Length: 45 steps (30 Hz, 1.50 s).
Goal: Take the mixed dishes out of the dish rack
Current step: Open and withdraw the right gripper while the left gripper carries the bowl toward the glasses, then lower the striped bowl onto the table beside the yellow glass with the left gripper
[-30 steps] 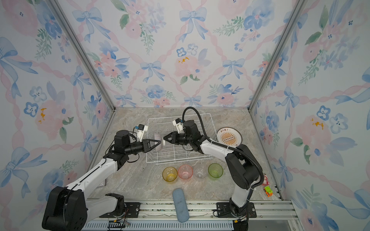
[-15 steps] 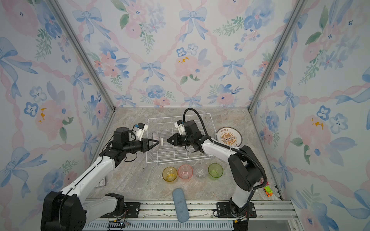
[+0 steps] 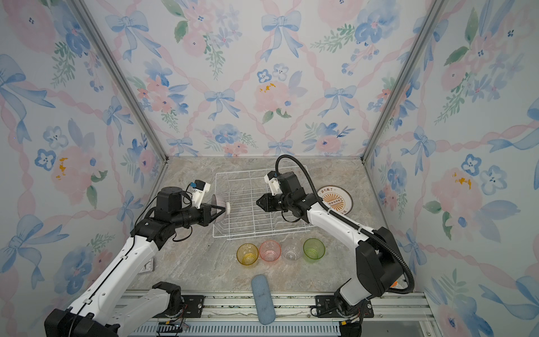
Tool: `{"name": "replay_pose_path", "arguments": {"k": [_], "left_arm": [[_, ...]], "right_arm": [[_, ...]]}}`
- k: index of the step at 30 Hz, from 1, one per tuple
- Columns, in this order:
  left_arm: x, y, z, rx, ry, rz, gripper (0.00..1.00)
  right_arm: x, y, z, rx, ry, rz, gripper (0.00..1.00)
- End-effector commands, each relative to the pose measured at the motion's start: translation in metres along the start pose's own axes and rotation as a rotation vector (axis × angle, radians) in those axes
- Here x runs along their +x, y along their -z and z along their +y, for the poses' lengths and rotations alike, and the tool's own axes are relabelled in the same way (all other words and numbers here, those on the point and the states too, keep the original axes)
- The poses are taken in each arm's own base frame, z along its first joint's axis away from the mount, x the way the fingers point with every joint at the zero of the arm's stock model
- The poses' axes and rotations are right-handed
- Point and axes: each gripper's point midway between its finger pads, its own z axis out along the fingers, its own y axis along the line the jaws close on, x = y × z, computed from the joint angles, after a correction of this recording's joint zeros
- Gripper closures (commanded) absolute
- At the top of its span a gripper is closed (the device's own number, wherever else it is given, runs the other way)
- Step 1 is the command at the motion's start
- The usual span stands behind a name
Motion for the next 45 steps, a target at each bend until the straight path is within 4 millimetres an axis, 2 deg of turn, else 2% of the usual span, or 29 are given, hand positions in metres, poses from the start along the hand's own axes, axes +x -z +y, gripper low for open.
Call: {"name": "replay_pose_path", "arguments": {"k": [1,9,18,23,29,45], "left_arm": [[-0.007,0.017,-0.003,-0.091,-0.067,-0.022,1.00],[0.016,0.034,-0.007,-0.230,-0.083,0.060,1.00],[0.059,0.041,-0.014,-0.298,-0.067,0.207,1.00],[0.072,0.045,-0.018,-0.307,-0.054,0.237,1.00],[0.096,0.040,-0.020,-0.331,-0.061,0.323,1.00],[0.181,0.026,-0.022,-0.377,-0.040,0.600,1.00]], "right_arm": [[0.000,0.019,-0.007,0.056,0.040,-0.005,0.77],[0.003,0.038,-0.012,0.084,0.053,-0.021,0.77],[0.008,0.042,-0.016,0.089,0.051,-0.017,0.77],[0.006,0.045,-0.019,0.100,0.065,-0.018,0.77],[0.003,0.045,-0.021,0.107,0.068,-0.016,0.77],[0.003,0.042,-0.019,0.087,0.056,-0.021,0.77]]}}
